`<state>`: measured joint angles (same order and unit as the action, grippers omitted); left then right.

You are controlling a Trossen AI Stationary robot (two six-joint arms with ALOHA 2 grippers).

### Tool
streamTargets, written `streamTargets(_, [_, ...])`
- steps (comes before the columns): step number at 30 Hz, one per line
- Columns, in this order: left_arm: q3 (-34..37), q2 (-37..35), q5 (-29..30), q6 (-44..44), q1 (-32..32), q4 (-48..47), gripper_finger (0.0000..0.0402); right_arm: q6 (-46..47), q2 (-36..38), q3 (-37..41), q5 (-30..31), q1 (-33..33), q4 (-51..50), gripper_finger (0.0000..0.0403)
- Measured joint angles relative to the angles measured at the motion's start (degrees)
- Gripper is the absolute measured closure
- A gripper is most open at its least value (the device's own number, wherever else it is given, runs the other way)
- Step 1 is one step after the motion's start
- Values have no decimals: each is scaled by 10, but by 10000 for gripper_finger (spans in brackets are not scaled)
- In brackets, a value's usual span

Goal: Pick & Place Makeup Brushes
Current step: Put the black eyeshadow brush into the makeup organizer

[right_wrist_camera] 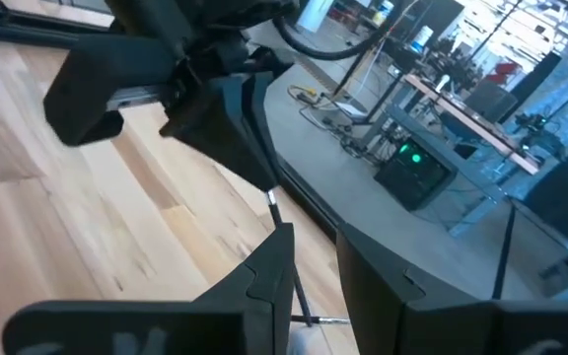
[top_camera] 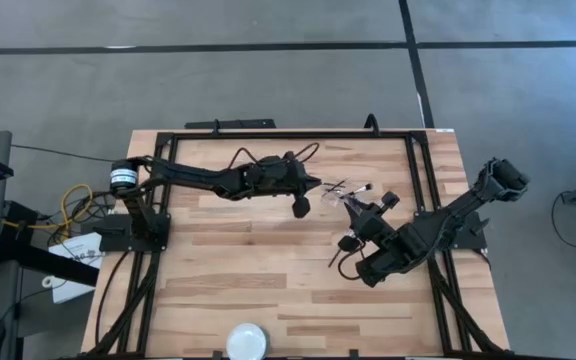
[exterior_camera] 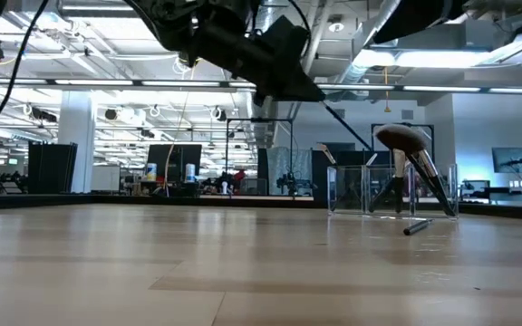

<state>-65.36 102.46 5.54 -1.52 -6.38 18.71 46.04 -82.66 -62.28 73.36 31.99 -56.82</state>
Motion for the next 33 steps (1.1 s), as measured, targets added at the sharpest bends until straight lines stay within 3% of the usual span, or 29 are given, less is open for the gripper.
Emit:
streamTargets(13, [-54, 107, 0, -37, 2, 11, 378, -30, 0, 0, -2, -19, -3, 331])
streamTargets(23, [-54, 104, 0, -75, 8, 45, 303, -30, 0, 0, -5, -38, 25, 331])
streamTargets(33, [-52, 101, 0, -75, 11, 51, 257, -30, 0, 0, -95, -88, 35, 331])
